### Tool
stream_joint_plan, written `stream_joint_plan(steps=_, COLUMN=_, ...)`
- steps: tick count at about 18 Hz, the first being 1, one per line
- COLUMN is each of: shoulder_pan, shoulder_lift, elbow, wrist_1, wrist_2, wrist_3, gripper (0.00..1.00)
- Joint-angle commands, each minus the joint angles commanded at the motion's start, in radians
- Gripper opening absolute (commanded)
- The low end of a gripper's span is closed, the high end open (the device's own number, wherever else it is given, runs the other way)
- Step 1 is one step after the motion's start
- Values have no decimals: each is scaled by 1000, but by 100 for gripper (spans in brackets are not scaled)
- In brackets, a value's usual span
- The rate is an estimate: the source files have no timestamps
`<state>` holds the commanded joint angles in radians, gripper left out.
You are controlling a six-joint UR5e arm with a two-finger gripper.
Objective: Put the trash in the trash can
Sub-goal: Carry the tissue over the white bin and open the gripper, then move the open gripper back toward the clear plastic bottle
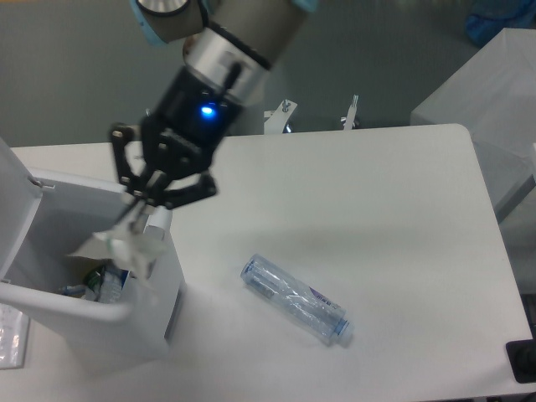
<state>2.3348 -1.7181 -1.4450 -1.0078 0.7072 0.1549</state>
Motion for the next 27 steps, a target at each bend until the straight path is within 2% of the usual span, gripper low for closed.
stream_joint_plan(steps=2, shoulder_pan=-14, shoulder_lift=27, elbow=-34, wrist_1=0, wrist_2=2, wrist_3=-5, gripper=14)
stream_joint_plan(steps=3, shoulder_pan=-15, shoulder_lift=49, elbow=-60, wrist_1=2, wrist_2=2, wrist_3=8, gripper=28)
stream_joint_plan(steps=5, shoulder_pan=-15, shoulder_lift=89, elbow=-97, wrist_1=5, wrist_2=0, wrist_3=34, gripper=68)
stream_joint_plan(steps=7, shoulder_pan=-15, shoulder_lift=103, elbow=-118, wrist_1=5, wrist_2=0, wrist_3=83, gripper=93)
stream_joint_plan(steps=8, shoulder_pan=-15, shoulder_lift=103, elbow=-118, wrist_1=3, wrist_2=0, wrist_3=92, gripper=100)
stream_joint_plan(steps=15, shoulder_pan=1, shoulder_lift=87, elbow=-109, wrist_1=11, wrist_2=12, wrist_3=100, gripper=100)
stream_joint_plan(steps=23, shoulder_pan=191, shoulder_lift=83, elbow=-103, wrist_1=9, wrist_2=95, wrist_3=101, gripper=100)
stream_joint_plan(steps=25, shoulder_pan=198, shoulder_lift=42, elbow=-85, wrist_1=8, wrist_2=182, wrist_3=92, gripper=100)
stream_joint_plan(steps=27, shoulder_pan=198, shoulder_lift=-15, elbow=-33, wrist_1=0, wrist_2=248, wrist_3=80, gripper=100)
